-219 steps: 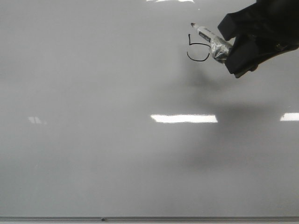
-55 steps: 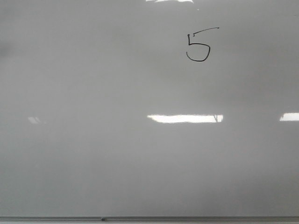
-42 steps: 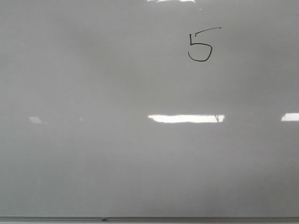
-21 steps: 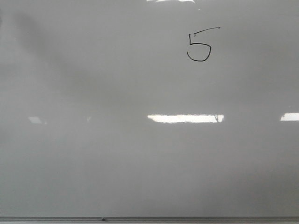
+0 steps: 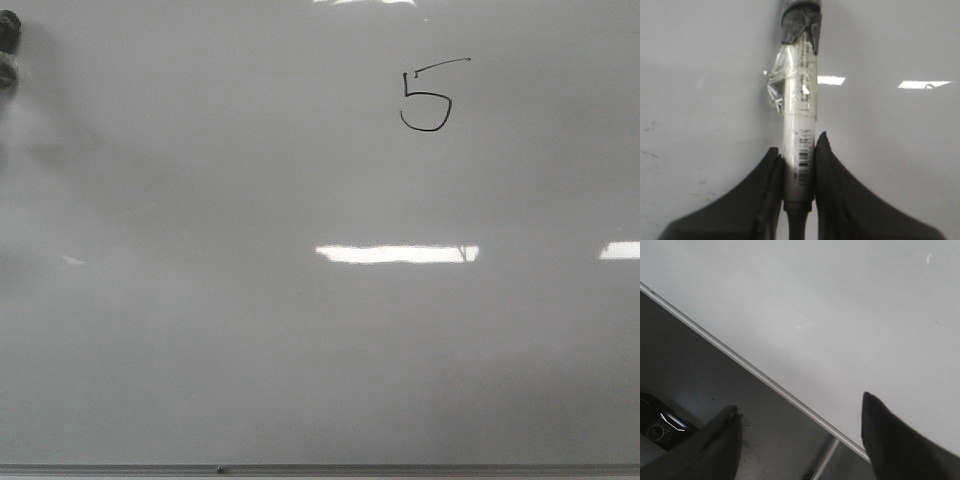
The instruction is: Write number 5 on whiteboard
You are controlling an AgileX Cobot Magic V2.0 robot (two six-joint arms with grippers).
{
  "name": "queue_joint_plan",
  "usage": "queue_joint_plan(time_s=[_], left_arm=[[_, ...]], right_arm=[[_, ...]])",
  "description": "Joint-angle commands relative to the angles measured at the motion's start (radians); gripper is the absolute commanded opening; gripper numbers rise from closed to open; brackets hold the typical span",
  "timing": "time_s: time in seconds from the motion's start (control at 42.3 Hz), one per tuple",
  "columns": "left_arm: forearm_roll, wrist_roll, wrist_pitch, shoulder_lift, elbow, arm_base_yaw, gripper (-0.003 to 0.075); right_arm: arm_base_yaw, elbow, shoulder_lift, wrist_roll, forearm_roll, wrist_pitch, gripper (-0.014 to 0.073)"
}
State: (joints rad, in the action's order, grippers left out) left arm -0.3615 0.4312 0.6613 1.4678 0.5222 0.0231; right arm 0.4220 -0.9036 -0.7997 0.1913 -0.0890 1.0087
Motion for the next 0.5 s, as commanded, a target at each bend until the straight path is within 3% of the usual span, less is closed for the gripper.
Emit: queue_joint_plan(time_s=[0.0,0.071,0.213,0.473], left_arm=[[0.014,0.003,0.063,-0.025,0.038,0.001,0.0232],[0.001,0.003,0.056,-0.028,0.048,0.001,0.0275],[-0.093,0.003,-0.049,-0.090,0.085,-0.015,0.0284],[-0.125,0.003,-0.477,-0.279,0.190,-0.071,0.0284]], right_arm=[[-0.008,-0.030,0.007,-0.002,-0.004,-0.057,0.0527],[-0.008,-0.030,0.007,-0.002,-0.003,-0.058,0.0527],[-0.008,-0.030,0.011,-0.019,-0.003,-0.063,0.0527],[-0.008,-0.030,0.040,-0.114,-0.009,-0.060,0.0527]])
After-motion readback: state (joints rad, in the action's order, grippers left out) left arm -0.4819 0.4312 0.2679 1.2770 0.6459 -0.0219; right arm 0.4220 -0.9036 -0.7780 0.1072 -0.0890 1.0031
